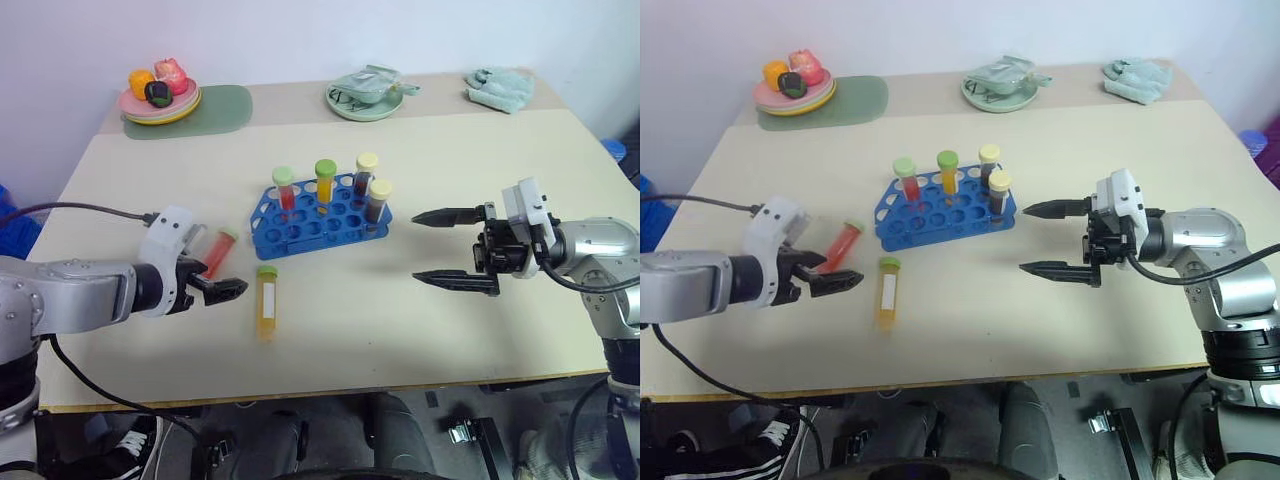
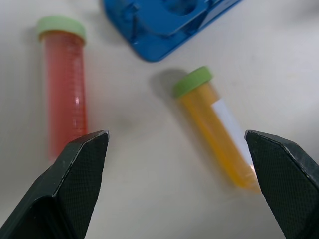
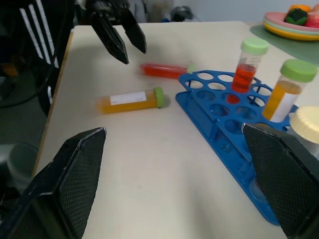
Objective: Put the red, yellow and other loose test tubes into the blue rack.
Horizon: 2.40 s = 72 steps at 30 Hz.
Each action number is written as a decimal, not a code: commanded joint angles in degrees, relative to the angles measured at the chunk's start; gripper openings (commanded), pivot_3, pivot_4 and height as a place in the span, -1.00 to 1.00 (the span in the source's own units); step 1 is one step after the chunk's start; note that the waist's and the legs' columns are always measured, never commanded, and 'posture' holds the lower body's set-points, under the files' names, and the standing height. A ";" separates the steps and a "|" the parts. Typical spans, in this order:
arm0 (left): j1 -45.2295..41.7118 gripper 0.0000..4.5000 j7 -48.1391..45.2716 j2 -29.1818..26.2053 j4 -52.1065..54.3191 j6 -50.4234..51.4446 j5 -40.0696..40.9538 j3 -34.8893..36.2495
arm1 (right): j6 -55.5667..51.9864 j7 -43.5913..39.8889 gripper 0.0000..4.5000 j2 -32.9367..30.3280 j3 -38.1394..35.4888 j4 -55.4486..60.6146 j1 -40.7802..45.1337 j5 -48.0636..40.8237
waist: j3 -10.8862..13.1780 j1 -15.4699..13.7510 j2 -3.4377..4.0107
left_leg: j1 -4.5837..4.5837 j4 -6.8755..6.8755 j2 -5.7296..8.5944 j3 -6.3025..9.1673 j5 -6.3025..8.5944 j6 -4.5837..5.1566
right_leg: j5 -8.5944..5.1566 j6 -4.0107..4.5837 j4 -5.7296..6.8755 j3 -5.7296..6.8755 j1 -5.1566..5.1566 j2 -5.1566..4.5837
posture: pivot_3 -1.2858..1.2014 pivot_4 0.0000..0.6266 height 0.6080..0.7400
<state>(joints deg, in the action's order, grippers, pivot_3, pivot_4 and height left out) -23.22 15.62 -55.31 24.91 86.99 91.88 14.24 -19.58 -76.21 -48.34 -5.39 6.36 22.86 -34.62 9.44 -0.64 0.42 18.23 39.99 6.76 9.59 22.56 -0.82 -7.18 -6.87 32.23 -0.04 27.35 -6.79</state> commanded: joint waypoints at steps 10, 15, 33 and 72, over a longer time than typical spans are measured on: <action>-18.18 1.00 -5.08 -14.94 -21.32 -1.31 4.96 -10.64 | 2.03 -0.67 0.99 -0.25 -1.81 0.65 0.06 -0.04 | -0.01 0.04 0.03 | -0.04 -0.02 0.23 -0.08 -0.02 -0.03 | 0.00 0.00 0.03 -0.02 -0.04 0.00 | 0.03 -0.52 1.00; -25.59 1.00 -14.21 -14.24 -27.32 3.32 -4.67 -14.62 | 2.60 -0.79 0.99 0.57 -1.06 -0.06 1.16 0.54 | -0.01 0.45 0.03 | -0.03 -0.03 0.25 -0.13 -0.03 -0.04 | 0.00 0.00 0.04 -0.01 0.00 0.06 | 0.03 -0.52 1.00; -20.61 1.00 -4.36 -17.74 -26.45 -2.65 21.12 -28.23 | 4.48 -1.18 0.99 1.94 -0.28 -1.51 1.51 2.39 | 0.00 1.24 0.03 | 0.02 0.02 0.21 0.07 -0.03 -0.04 | 0.00 -0.01 0.09 -0.03 0.05 0.00 | 0.03 -0.52 1.00; -4.05 1.00 29.62 6.26 -7.59 -25.07 21.12 -26.02 | 4.75 -0.19 0.99 2.09 -0.74 -1.77 1.24 2.97 | -0.02 -0.24 0.01 | -0.04 0.10 0.17 -0.13 -0.03 -0.04 | 0.01 -0.01 0.03 -0.23 -0.02 -0.02 | 0.03 -0.52 1.00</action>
<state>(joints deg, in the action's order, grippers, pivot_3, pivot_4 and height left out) -27.17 44.09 -49.16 15.84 62.84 112.51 -12.74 -15.84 -76.68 -46.24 -5.00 4.09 23.33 -31.54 9.42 -0.88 0.43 18.19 40.09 6.93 9.45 22.53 -0.85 -7.18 -6.88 32.26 -0.27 27.33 -6.81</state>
